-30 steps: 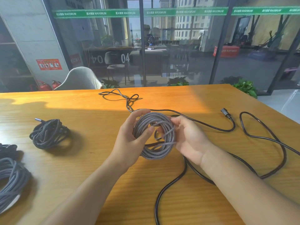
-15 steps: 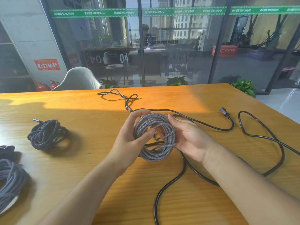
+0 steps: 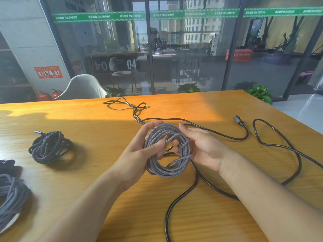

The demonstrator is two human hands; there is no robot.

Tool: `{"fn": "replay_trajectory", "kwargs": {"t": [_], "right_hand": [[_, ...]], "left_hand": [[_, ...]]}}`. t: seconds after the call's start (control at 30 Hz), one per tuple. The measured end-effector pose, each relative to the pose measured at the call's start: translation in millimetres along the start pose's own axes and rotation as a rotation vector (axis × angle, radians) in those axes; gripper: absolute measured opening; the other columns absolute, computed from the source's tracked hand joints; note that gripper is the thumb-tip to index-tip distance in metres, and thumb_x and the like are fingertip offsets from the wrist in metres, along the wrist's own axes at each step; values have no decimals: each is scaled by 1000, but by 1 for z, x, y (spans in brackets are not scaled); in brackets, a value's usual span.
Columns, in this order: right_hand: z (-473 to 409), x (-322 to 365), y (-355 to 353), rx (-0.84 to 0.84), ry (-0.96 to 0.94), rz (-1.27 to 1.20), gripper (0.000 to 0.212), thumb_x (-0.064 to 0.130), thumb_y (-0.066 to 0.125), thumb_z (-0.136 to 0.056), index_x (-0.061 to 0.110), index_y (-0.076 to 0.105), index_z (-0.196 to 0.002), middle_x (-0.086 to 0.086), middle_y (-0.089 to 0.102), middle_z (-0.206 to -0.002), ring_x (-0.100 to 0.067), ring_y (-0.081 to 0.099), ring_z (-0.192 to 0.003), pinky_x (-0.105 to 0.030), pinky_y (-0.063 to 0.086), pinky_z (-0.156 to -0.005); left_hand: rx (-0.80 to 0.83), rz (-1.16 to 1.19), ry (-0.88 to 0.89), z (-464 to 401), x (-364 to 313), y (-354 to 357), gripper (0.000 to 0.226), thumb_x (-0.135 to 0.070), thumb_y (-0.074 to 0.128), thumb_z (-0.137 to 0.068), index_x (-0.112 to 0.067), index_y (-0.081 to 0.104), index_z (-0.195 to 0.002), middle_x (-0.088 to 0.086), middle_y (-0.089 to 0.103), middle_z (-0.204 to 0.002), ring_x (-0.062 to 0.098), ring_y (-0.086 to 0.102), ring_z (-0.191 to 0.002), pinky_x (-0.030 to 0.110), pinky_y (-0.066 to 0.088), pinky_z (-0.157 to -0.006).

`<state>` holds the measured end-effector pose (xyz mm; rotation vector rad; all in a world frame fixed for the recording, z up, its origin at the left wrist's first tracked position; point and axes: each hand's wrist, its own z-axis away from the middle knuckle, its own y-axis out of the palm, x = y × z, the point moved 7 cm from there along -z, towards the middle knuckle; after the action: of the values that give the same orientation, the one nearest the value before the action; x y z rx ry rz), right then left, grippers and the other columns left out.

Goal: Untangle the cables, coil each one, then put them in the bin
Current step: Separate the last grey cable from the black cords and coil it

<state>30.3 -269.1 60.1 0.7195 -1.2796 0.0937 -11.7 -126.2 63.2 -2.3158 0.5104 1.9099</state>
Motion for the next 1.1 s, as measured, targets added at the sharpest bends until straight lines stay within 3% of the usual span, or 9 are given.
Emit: {"fn": "replay_trajectory", "kwargs": {"t": [0.1,0.2,0.4,0.53,0.7,0.83,0.9,1.03,1.1], "right_hand": [[0,-3,-2,-25,10,36,33,31,60,-101,2,70,-113,-11,67,-81,-20,65,-71,-30,58,-68],[-1,-8,-1,-54,-13,30,31,31,57,-104,5,72,-112,-11,68,-82,-22,65,-72,-28,57,-67],[-6,-7,8,-4,-80,-24,51,32,54,-103,-2,58,-141,-13,69,-99,-22,67,-84,-30,57,-72],[0,4,10,-30,-185,130,52,37,59,-98,5,56,-140,-13,66,-101,-26,60,-87,-36,51,-79],[3,7,11,-39,-201,191,42,24,65,-97,12,58,-137,-9,69,-98,-27,58,-89,-37,51,-80],[5,5,17,77,-159,70,45,23,59,-103,1,56,-142,-14,63,-112,-20,59,-84,-35,51,-82],[3,0,19,115,-149,-16,50,23,58,-104,-5,51,-144,-11,62,-108,-18,58,-83,-34,52,-83],[-4,-3,19,55,-178,-44,54,26,61,-103,-5,49,-145,-11,59,-110,-16,58,-79,-32,52,-76],[-3,-1,17,28,-202,-8,50,26,59,-103,-1,52,-144,-11,58,-106,-17,56,-78,-32,50,-74]], "left_hand": [[2,-33,25,-2,2,-3,53,-13,69,-93,-28,54,-141,11,44,-84,21,43,-74,36,38,-74],[-47,-111,60,-1,1,-8,51,-12,72,-90,-34,59,-134,3,55,-84,18,48,-72,29,47,-74],[-162,-220,134,-1,-7,-16,42,-17,71,-94,-35,62,-132,-4,60,-84,16,47,-73,31,46,-71],[-203,-244,147,-2,-12,-16,41,-14,72,-97,-35,64,-132,-3,64,-92,16,50,-80,35,47,-73],[-212,-303,222,1,-22,-10,43,-2,69,-96,-19,62,-134,-15,72,-93,1,64,-77,18,50,-74],[-182,-366,243,0,-29,-6,49,-12,73,-90,-21,61,-136,-18,72,-92,1,65,-80,17,50,-78],[-210,-362,237,1,-31,-12,52,-17,75,-86,-23,62,-136,-18,73,-96,1,67,-88,18,50,-83],[-356,-608,229,3,-26,-28,54,-43,76,-87,-42,59,-138,-12,58,-136,4,54,-130,20,42,-106],[-315,-591,140,1,-19,-28,49,-41,73,-92,-37,59,-138,-18,65,-128,-2,59,-121,17,44,-99]]}}
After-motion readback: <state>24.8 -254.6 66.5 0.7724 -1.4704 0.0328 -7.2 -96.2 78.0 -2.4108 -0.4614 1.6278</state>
